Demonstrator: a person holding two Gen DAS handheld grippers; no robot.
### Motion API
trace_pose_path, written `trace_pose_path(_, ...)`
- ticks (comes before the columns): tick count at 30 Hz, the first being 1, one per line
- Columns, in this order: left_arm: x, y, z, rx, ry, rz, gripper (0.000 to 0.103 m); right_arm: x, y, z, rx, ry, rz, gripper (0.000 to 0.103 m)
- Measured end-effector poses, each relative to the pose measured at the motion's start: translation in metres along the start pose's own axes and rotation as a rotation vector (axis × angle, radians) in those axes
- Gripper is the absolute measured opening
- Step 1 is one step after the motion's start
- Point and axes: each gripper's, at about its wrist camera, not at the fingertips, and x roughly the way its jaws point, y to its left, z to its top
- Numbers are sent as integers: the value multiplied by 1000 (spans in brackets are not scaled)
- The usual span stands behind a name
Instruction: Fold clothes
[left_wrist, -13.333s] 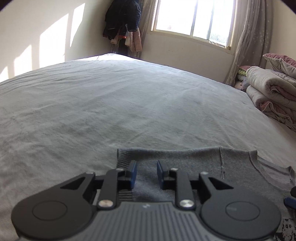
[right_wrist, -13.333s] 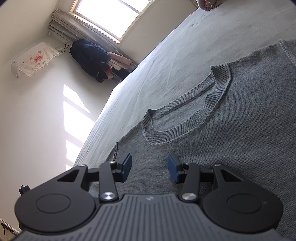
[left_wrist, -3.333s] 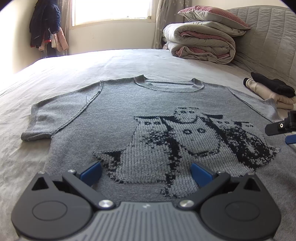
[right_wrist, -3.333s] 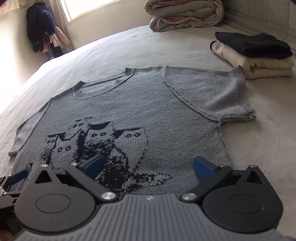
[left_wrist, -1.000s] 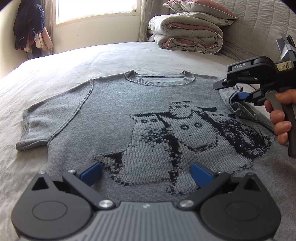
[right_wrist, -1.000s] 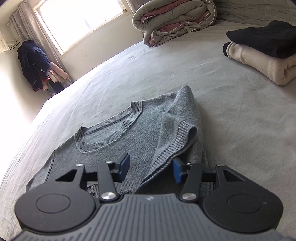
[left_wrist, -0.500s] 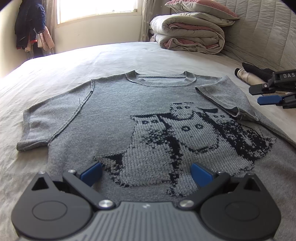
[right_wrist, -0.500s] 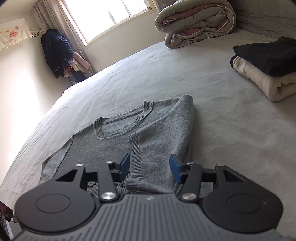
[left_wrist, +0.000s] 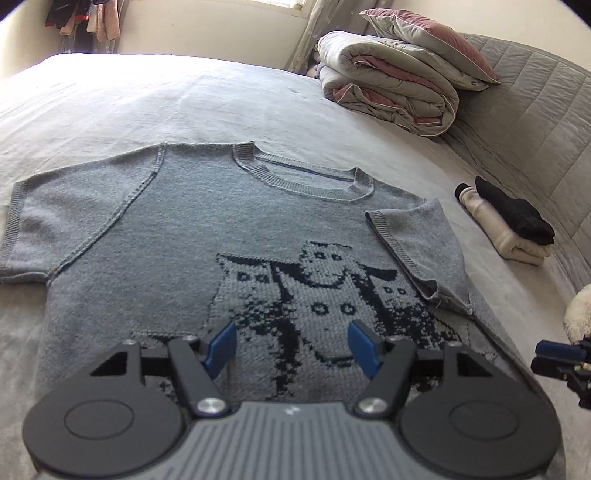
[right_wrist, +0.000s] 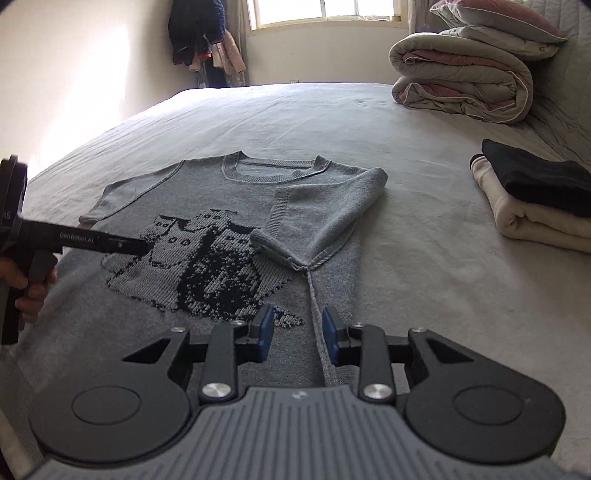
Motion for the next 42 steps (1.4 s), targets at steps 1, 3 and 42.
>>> trace_pose_path(1, 8, -6, 6, -11, 9, -28, 62, 1, 2, -1, -35, 6, 1, 27)
trace_pose_path(3, 27, -20, 17, -33, 24, -77, 56, 5, 3, -4, -68, 24, -4, 20)
trace_pose_path(42, 100, -66, 91, 95, -217, 65, 2, 17, 0, 22, -14, 67, 96, 3)
